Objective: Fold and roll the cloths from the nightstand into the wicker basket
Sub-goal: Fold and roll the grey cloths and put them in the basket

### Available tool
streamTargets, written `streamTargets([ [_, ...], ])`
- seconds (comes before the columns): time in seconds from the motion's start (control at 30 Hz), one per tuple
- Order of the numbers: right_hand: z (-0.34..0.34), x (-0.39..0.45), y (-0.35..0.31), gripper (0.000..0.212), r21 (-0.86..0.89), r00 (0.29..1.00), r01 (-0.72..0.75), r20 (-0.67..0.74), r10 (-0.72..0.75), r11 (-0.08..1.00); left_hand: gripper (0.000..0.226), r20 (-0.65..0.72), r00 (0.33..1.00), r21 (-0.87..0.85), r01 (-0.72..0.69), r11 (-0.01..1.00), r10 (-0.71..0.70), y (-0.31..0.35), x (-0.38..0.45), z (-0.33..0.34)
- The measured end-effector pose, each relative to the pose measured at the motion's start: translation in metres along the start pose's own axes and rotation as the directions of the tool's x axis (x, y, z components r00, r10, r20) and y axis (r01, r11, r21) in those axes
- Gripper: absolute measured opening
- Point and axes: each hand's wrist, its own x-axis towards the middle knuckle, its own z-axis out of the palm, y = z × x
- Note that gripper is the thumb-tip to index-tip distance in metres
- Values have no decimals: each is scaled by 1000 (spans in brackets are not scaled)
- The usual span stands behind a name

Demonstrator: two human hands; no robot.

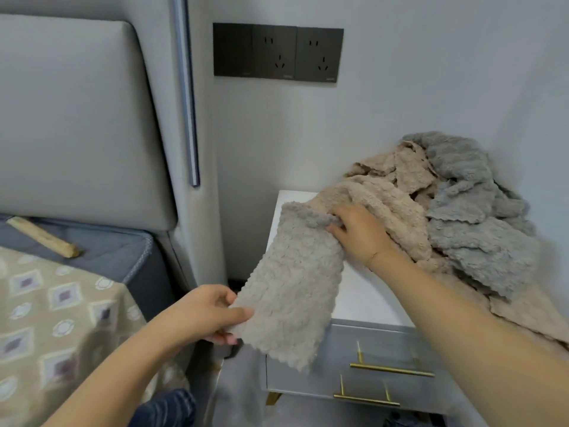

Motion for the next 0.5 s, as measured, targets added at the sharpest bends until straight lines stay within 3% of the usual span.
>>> streamTargets([
  [0.07, 6, 21, 1, 21, -68, 998, 32, 50, -28, 997, 31, 26, 999, 34, -41, 999, 40, 7, 1, 12],
  [0.13, 10, 29, 0, 34, -125, 997, 55, 62, -47, 991, 42, 37, 997, 217, -71, 974, 64, 11, 4, 19],
  [0.2, 9, 21, -2, 36, -126, 995, 81, -47, -88, 989, 52, 5, 997, 431, -66, 900, 71, 13, 6, 23],
  [0.3, 7, -1, -7, 26, -73, 976, 154, -147, -163, 985, 54, -142, 975, 592, -56, 804, 173, 13, 7, 27],
  [0.37, 7, -9, -9, 21, -41, 981, 184, -54, -186, 982, 48, -217, 944, 625, -61, 778, 249, 12, 9, 28],
  [0.5, 9, 14, -16, 26, 70, 989, 117, 84, -123, 991, 39, -277, 908, 525, -132, 841, 315, 12, 11, 30],
])
